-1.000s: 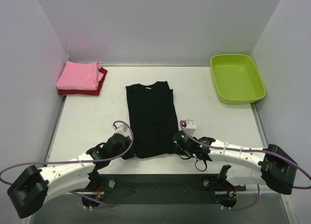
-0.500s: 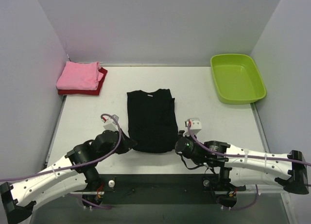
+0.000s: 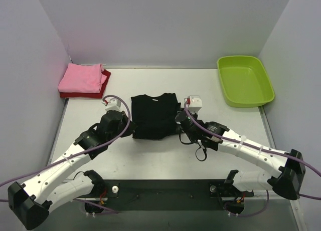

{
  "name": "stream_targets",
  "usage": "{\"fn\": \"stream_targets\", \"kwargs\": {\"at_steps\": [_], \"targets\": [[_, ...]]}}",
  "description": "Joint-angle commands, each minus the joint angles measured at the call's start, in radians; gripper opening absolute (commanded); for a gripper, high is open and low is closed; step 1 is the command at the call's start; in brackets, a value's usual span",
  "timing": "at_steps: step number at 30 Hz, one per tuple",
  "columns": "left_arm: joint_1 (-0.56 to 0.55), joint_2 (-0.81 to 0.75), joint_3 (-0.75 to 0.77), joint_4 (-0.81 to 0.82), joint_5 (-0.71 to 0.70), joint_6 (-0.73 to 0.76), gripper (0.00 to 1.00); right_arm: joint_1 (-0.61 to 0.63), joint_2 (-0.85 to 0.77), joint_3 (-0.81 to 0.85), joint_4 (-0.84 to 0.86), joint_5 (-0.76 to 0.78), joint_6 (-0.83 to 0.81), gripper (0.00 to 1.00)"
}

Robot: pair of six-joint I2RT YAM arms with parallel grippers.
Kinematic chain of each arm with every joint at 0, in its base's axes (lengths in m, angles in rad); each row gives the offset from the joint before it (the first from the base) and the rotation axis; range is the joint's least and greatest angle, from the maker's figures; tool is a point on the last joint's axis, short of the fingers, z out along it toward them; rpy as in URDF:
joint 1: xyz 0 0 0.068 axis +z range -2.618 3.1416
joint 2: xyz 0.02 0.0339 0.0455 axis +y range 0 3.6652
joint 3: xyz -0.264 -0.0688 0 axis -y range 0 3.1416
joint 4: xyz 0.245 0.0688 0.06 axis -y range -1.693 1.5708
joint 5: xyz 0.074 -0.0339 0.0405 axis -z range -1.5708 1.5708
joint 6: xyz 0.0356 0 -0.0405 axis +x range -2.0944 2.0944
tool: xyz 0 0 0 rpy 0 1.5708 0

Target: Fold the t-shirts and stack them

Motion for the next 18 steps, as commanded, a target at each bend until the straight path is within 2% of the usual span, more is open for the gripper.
{"fn": "stream_targets", "kwargs": {"at_steps": [1,7,18], "targets": [[0.131,0.058,0.063,0.123,0.106,0.076,0.00,-0.103,0.085,0.108,0.080,-0.093,-0.089,0.00],[0.284,0.199,0.123,0.198,0.230,0.108,0.00,-0.229,0.226,0.209,0.106,-0.203,-0.110,0.00],[0.402,0.479,0.255,0.308,0.370,0.121,0.00,-0.376,0.447,0.421,0.107,-0.337,-0.103,0.00]]}}
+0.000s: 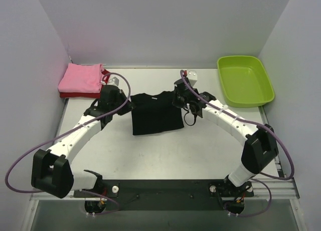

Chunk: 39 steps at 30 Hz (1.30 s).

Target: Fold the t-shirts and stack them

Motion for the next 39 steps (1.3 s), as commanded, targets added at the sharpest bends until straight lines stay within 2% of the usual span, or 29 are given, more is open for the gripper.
{"fn": "stream_targets", "kwargs": {"at_steps": [1,9,22,24,25,26,27,28,29,31,39], "targets": [[0.035,0.097,0.091,0.114,0.077,0.020,0.00,-0.051,0.077,0.094,0.018,-0.050,-0.002,0.00],[0.084,0.301,0.151,0.189,0.092,0.001,0.00,-0.120,0.232,0.187,0.038,-0.110,0.011,0.00],[0.200,0.502,0.216,0.296,0.141,-0.033,0.00,-0.208,0.506,0.410,0.070,-0.217,0.029,0.00],[0.213,0.542,0.233,0.308,0.143,-0.041,0.00,-0.213,0.543,0.473,0.061,-0.251,0.020,0.18],[0.217,0.554,0.240,0.306,0.135,-0.045,0.07,-0.211,0.578,0.493,0.059,-0.254,0.017,0.29],[0.225,0.579,0.260,0.295,0.124,-0.056,0.26,-0.213,0.594,0.511,0.058,-0.256,0.015,0.54],[0.229,0.588,0.269,0.283,0.112,-0.061,0.41,-0.211,0.608,0.549,0.058,-0.254,0.009,0.66],[0.232,0.591,0.272,0.284,0.095,-0.067,0.81,-0.213,0.625,0.562,0.050,-0.236,-0.002,0.81],[0.234,0.588,0.273,0.287,0.089,-0.072,0.90,-0.213,0.625,0.571,0.047,-0.228,-0.006,0.99],[0.237,0.573,0.276,0.286,0.071,-0.070,0.91,-0.213,0.597,0.559,0.059,-0.182,-0.028,1.00],[0.200,0.323,0.199,0.298,0.078,-0.075,0.93,-0.179,0.354,0.376,0.150,-0.160,-0.048,1.00]]}}
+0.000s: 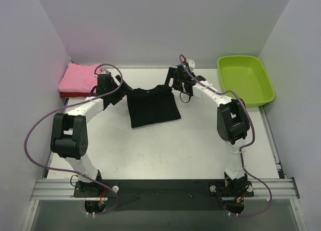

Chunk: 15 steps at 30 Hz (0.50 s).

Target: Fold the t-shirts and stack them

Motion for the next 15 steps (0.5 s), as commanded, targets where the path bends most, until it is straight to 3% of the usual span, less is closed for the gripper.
{"fn": "stream_targets", "kwargs": {"at_steps": [1,8,15], "targets": [[-0.056,-0.183,-0.017,0.061,0.007,-0.009,0.93,0.037,-0.202,-0.071,0.057,0.034,-0.023,1.00],[-0.162,-0.274,-0.120,0.116,0.032,-0.052,0.93,0.071,-0.184,-0.092,0.109,-0.159,0.073,1.00],[-0.184,-0.193,-0.218,0.312,0.116,-0.085,0.93,0.060,-0.035,-0.056,0.238,-0.345,0.167,1.00]]}}
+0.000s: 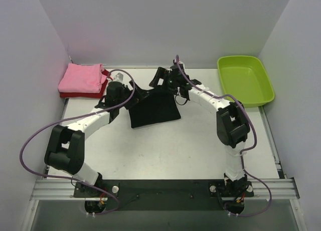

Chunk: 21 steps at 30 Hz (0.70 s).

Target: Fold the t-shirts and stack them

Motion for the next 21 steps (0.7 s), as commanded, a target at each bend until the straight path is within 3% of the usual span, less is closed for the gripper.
{"fn": "stream_targets", "kwargs": {"at_steps": [1,13,21], "targets": [[0.000,0.050,-0.075,0.195,0.071,-0.040,0.93,-0.017,0.094,0.035,0.094,-0.142,0.080,1.00],[-0.020,0.149,-0.124,0.295,0.102,-0.037,0.93,-0.026,0.206,0.115,0.113,-0.159,0.132,1.00],[-0.034,0.180,-0.172,0.344,0.108,-0.045,0.93,-0.053,0.344,0.282,0.096,-0.153,0.152,1.00]]}}
